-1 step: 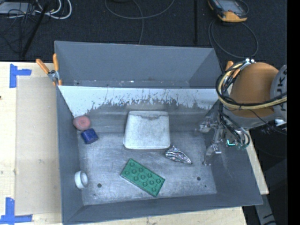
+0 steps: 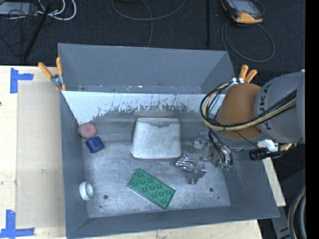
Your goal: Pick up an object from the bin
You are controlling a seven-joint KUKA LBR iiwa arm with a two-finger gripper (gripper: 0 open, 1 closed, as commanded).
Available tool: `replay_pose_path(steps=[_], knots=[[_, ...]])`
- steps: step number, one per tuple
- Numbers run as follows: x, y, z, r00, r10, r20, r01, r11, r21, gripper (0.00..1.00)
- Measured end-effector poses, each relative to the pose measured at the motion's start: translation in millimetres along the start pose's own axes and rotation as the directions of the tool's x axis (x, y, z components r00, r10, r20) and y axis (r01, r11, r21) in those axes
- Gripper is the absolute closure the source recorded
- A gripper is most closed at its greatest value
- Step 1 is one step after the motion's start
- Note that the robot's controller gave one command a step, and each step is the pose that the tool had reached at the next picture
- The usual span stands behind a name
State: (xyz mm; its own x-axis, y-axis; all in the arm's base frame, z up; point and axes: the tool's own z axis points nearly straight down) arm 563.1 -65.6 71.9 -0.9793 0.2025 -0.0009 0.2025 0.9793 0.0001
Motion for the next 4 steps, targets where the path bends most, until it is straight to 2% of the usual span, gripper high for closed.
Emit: replay_pose_path(steps=[1,2,3,4], knots=[[22.2,14,-28,0.99,0.139,-0.003,-0.139,0.99,-0.001,0.0],[16.3,13,-28,0.967,0.254,-0.002,-0.254,0.967,0.0,0.0],[19.1,12,-1,0.923,0.385,-0.001,-0.385,0.923,-0.001,0.0],[18.8,12,-1,0.925,0.381,-0.001,-0.381,0.925,0.0,0.0]])
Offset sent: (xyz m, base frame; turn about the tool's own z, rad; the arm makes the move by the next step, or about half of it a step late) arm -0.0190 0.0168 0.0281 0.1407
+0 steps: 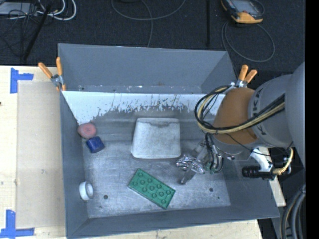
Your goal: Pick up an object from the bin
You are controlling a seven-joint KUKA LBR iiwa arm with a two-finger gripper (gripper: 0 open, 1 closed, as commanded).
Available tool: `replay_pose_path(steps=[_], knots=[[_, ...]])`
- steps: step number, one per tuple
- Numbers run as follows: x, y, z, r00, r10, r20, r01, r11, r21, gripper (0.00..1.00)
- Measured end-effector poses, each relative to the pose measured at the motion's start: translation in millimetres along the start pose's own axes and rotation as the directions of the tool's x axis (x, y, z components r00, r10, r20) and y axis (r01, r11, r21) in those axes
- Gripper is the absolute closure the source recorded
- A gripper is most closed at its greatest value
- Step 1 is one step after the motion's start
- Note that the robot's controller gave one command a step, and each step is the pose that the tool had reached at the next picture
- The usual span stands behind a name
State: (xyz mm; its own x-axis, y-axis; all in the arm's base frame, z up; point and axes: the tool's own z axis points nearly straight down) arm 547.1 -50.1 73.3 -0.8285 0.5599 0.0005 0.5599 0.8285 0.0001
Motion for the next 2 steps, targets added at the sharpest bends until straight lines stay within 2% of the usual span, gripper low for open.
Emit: replay_pose_path(steps=[1,2], knots=[[-1.2,1,-2,1.0,-0.002,0.004,0.002,1.0,-0.001,1.0],[-2.9,1,-128,1.0,-0.007,0.007,0.007,1.0,-0.004,1.0]])
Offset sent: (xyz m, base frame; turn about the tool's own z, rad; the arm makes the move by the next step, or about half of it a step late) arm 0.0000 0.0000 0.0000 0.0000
